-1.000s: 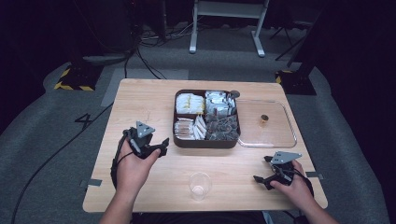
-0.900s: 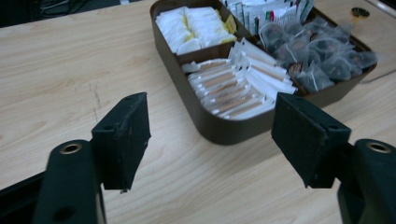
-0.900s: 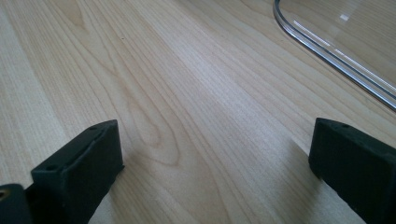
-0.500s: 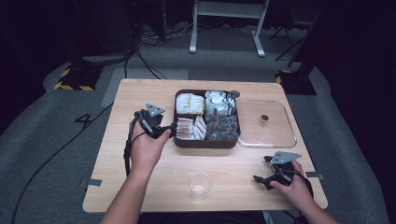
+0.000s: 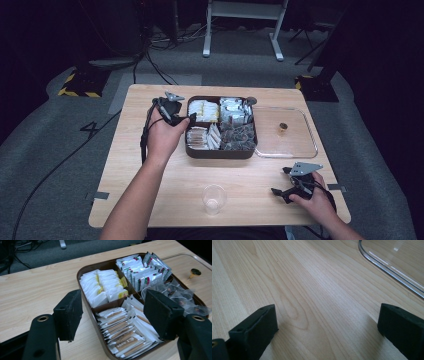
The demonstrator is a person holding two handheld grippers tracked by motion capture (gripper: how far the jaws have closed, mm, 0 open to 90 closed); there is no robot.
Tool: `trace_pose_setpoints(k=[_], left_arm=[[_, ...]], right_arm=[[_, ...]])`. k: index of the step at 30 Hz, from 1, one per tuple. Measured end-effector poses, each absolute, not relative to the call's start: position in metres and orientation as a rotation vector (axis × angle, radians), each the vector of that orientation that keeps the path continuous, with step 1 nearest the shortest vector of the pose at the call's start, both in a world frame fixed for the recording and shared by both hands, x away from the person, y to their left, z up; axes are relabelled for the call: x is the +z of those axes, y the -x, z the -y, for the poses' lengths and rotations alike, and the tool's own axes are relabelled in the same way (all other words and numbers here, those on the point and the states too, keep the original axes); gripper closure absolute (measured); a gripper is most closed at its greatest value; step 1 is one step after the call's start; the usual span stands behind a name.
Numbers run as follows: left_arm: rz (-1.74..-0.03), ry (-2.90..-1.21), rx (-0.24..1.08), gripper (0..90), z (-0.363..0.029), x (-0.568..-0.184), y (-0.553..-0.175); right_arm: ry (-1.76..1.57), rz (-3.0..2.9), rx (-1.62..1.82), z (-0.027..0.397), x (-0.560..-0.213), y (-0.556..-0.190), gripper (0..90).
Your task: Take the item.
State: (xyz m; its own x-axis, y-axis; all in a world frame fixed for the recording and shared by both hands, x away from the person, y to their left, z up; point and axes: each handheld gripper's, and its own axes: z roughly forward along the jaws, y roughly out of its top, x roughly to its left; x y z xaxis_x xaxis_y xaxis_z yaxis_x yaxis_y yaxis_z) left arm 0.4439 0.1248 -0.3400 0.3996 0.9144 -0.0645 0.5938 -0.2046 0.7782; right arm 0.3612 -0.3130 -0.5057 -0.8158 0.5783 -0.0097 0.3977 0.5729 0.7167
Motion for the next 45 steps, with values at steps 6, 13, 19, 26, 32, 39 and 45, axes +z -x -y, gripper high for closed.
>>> trace_pose_setpoints(k=[6,13,19,26,32,39,45], left_arm=[[-1.317,-1.935,0.534,32.1,-0.126,-0.343,-0.471],[-1.300,-1.946,0.455,32.9,-0.130,-0.353,-0.498],[-1.250,-1.997,0.434,31.3,-0.117,-0.359,-0.514],[-1.255,-2.027,0.406,33.6,-0.107,-0.366,-0.528],[-1.261,-1.999,0.385,36.4,-0.098,-0.375,-0.538],[-1.225,-2.037,0.391,37.0,-0.083,-0.382,-0.545],[-1.224,-2.065,0.368,37.7,-0.071,-0.393,-0.549]], right_arm=[[-0.811,-2.564,1.078,0.313,-0.506,-0.361,2.8],[-0.811,-2.564,1.078,0.313,-0.506,-0.361,2.8],[-0.804,-2.571,1.084,0.314,-0.506,-0.362,2.8],[-0.801,-2.573,1.085,0.314,-0.506,-0.362,2.9],[-0.797,-2.575,1.086,0.314,-0.506,-0.362,2.8],[-0.794,-2.577,1.087,0.314,-0.506,-0.362,2.8],[-0.788,-2.580,1.088,0.315,-0.506,-0.362,2.8]])
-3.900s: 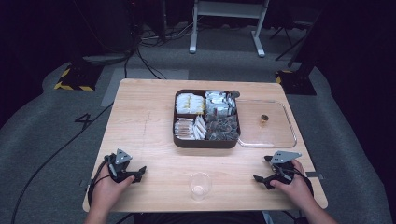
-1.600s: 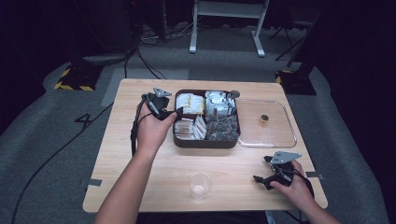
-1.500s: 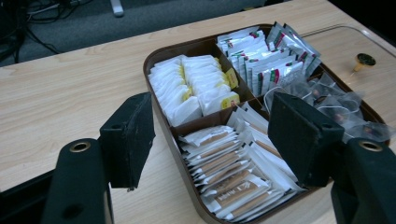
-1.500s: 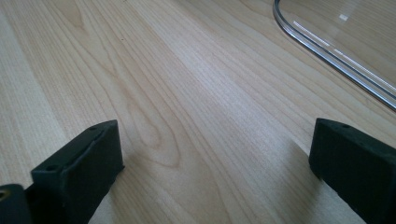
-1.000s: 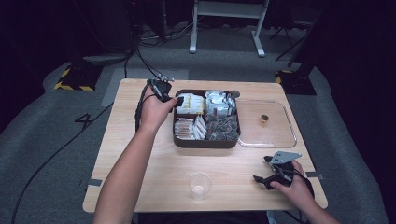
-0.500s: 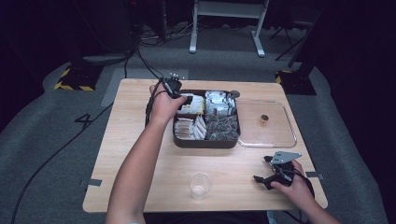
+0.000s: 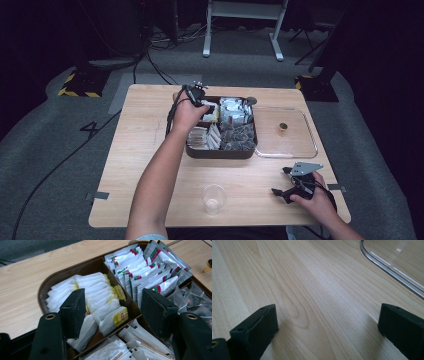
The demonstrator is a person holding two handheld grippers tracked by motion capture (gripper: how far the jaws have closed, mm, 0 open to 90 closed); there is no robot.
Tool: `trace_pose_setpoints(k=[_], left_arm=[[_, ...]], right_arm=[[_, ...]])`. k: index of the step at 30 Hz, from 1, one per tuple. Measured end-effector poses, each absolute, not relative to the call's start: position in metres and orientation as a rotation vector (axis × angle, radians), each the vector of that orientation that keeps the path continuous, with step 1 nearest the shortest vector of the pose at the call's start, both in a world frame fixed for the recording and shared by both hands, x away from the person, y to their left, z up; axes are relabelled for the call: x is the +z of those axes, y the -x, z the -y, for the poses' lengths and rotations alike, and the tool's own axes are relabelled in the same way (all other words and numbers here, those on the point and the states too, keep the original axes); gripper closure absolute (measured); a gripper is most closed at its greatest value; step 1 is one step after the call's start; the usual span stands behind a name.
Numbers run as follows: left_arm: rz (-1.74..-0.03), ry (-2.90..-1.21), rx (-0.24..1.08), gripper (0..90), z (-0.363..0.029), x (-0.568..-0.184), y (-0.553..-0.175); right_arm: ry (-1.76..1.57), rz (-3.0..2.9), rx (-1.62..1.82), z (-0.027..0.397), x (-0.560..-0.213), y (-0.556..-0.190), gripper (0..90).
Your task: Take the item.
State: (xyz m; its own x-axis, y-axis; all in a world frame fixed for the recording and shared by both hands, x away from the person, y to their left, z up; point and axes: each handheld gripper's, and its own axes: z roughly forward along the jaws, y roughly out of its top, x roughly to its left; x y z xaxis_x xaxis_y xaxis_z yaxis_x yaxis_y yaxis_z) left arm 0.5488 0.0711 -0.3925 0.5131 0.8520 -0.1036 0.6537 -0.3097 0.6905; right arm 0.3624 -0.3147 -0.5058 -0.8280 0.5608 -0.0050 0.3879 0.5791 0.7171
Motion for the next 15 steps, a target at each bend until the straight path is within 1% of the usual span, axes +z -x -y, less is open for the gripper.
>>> trace_pose_setpoints(k=[4,5,11,15], left_arm=[[-1.247,-2.071,0.349,38.5,-0.067,-0.401,-0.552],[-1.251,-2.081,0.335,40.1,-0.066,-0.406,-0.555],[-1.263,-2.106,0.330,41.4,-0.063,-0.416,-0.559],[-1.262,-2.109,0.319,43.9,-0.064,-0.423,-0.562]], right_arm=[[-0.787,-2.580,1.088,0.315,-0.506,-0.362,2.9],[-0.787,-2.581,1.088,0.315,-0.506,-0.362,2.8],[-0.787,-2.580,1.088,0.315,-0.506,-0.362,2.8],[-0.786,-2.580,1.088,0.315,-0.506,-0.362,2.9]])
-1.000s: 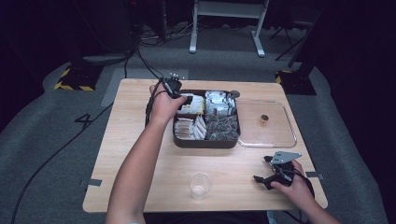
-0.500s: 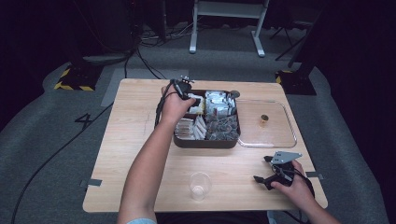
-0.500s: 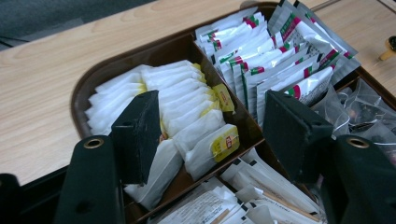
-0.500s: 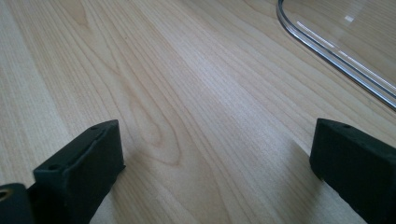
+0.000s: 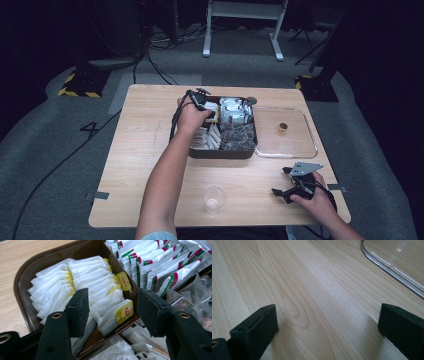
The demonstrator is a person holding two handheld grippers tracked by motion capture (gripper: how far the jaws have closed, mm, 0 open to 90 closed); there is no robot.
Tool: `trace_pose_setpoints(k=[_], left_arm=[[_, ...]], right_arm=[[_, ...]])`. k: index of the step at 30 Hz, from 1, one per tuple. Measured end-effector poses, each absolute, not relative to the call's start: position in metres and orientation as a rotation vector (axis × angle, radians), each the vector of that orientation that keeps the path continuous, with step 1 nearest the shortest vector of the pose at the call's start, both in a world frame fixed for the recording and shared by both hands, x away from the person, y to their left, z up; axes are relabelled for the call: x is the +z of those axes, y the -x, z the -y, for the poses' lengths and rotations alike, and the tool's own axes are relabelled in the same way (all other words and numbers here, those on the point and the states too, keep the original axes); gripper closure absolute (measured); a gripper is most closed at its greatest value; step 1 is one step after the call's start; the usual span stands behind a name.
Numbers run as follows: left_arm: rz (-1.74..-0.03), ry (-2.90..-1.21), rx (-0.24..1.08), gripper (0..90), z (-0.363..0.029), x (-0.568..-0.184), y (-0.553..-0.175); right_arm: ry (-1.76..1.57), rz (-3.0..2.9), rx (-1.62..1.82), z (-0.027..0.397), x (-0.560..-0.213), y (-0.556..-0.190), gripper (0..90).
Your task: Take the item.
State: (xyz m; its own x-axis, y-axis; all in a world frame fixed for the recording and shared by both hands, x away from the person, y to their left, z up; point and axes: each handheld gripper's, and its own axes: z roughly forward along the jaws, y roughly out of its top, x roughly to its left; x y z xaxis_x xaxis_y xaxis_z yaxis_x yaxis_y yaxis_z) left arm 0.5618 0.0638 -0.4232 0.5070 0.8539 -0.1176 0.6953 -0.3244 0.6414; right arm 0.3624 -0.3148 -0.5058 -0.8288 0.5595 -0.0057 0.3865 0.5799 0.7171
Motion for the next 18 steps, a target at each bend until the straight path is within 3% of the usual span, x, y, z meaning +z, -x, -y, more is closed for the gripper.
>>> trace_pose_setpoints(k=[18], left_arm=[[-1.274,-2.151,0.238,59.5,-0.063,-0.444,-0.570]], right_arm=[[-0.782,-2.582,1.089,0.315,-0.506,-0.362,2.8]])
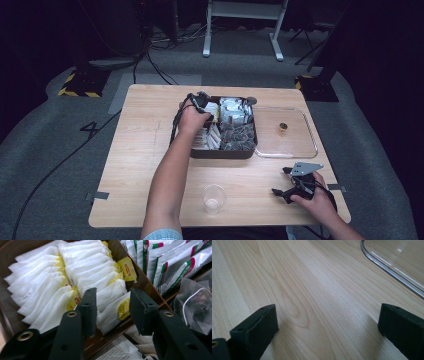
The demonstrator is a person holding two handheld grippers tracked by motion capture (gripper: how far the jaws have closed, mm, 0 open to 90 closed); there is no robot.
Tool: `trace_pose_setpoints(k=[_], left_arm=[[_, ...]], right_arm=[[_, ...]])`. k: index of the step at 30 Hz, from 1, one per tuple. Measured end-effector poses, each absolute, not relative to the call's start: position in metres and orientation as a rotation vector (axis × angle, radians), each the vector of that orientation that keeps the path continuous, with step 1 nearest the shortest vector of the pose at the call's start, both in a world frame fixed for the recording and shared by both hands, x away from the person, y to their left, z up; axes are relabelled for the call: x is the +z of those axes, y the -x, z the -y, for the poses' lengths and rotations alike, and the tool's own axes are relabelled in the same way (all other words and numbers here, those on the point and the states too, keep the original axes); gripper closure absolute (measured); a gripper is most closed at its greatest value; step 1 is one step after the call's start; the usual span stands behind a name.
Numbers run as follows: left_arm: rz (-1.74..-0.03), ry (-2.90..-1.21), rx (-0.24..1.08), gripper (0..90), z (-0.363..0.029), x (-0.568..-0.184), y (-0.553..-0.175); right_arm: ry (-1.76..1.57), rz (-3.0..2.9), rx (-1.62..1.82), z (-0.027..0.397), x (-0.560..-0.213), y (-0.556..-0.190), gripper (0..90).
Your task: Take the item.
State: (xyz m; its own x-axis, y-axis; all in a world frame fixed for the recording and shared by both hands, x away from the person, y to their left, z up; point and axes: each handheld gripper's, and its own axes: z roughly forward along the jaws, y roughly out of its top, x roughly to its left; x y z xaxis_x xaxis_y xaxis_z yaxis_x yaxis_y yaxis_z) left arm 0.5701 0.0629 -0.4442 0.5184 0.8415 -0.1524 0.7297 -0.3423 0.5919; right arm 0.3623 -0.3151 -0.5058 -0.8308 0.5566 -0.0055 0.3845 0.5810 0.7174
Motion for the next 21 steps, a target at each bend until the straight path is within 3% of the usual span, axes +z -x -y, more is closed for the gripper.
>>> trace_pose_setpoints(k=[11,21], left_arm=[[-1.271,-2.187,0.212,66.6,-0.0592,-0.4472,-0.5720],[-1.273,-2.238,0.210,84.3,-0.0551,-0.4488,-0.5733]], right_arm=[[-0.781,-2.583,1.089,0.3152,-0.5058,-0.3622,2.9],[-0.777,-2.587,1.090,0.3155,-0.5057,-0.3621,2.8]])
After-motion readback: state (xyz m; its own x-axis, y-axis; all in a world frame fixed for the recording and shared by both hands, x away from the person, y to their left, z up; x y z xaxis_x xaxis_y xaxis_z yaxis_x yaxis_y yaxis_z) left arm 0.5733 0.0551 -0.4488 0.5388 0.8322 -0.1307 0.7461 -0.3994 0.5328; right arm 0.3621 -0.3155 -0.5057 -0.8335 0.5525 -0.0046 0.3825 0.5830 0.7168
